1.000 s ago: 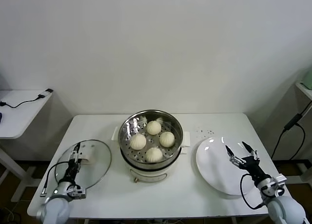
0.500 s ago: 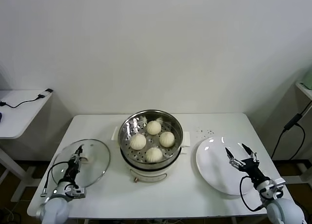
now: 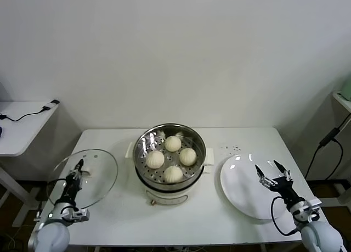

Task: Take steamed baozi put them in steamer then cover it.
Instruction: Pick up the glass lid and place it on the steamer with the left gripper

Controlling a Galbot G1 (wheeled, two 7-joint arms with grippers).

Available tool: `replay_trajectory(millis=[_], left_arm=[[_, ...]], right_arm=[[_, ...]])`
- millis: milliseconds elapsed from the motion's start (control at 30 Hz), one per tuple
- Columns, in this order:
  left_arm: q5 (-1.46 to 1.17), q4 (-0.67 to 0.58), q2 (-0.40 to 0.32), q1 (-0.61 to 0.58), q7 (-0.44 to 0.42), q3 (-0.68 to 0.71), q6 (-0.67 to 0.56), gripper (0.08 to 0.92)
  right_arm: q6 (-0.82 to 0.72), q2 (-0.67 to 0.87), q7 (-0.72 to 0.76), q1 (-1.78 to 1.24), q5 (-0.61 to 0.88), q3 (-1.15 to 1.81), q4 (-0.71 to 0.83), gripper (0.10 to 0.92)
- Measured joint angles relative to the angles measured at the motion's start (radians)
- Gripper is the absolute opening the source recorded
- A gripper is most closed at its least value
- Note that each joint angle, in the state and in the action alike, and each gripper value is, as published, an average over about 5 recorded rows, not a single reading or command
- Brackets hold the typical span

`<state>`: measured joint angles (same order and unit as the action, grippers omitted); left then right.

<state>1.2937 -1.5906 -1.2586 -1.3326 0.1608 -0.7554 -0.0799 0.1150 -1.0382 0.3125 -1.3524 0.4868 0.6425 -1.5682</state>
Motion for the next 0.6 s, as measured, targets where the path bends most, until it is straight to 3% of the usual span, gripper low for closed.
replay_trajectory(millis=[333, 600], left_arm=[[-0.026, -0.328, 0.072, -0.137, -0.073, 0.034, 0.299, 0.149], [-0.054, -0.483, 0.17, -0.142, -0.11, 0.134, 0.537, 0.149]], right_arm=[[0.005, 0.014, -0.003, 0.044, -0.027, -0.022, 0.036, 0.823], [0.0, 0.029, -0.02, 0.089, -0.056, -0.059, 0.069, 0.823]])
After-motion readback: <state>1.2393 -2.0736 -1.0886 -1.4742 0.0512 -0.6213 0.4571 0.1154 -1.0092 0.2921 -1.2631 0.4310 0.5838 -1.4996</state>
